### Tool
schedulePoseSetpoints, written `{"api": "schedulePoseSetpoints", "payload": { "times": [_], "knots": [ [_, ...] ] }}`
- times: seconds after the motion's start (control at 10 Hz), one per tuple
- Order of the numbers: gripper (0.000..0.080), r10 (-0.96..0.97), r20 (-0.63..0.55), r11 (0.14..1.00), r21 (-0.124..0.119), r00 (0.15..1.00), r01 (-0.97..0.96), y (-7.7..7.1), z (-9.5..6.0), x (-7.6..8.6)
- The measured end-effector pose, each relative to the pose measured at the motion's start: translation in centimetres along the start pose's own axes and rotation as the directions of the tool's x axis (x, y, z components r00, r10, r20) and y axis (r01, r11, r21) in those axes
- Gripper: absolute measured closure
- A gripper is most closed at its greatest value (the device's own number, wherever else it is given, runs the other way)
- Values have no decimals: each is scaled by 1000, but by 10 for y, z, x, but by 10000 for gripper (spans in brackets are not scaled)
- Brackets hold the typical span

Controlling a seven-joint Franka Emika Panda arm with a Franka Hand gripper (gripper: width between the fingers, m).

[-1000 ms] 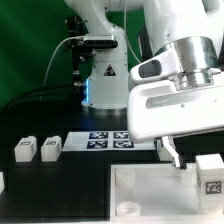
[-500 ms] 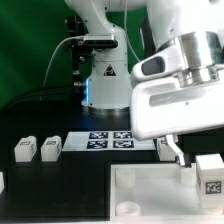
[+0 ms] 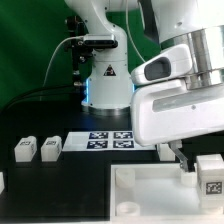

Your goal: Assemble one leg

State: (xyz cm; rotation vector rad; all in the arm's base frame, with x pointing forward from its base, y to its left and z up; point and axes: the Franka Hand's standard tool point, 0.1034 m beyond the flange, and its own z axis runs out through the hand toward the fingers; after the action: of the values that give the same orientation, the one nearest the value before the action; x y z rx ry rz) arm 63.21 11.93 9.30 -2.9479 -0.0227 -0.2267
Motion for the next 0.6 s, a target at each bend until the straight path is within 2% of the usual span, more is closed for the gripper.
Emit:
{"api": "schedulePoseSetpoints", "payload": {
  "times": [0.3, 0.6],
  "knots": [
    [151, 1, 264, 999, 31, 964, -9, -1, 3, -13],
    [151, 4, 229, 1000, 26, 973, -10, 0, 7, -9]
  ]
}}
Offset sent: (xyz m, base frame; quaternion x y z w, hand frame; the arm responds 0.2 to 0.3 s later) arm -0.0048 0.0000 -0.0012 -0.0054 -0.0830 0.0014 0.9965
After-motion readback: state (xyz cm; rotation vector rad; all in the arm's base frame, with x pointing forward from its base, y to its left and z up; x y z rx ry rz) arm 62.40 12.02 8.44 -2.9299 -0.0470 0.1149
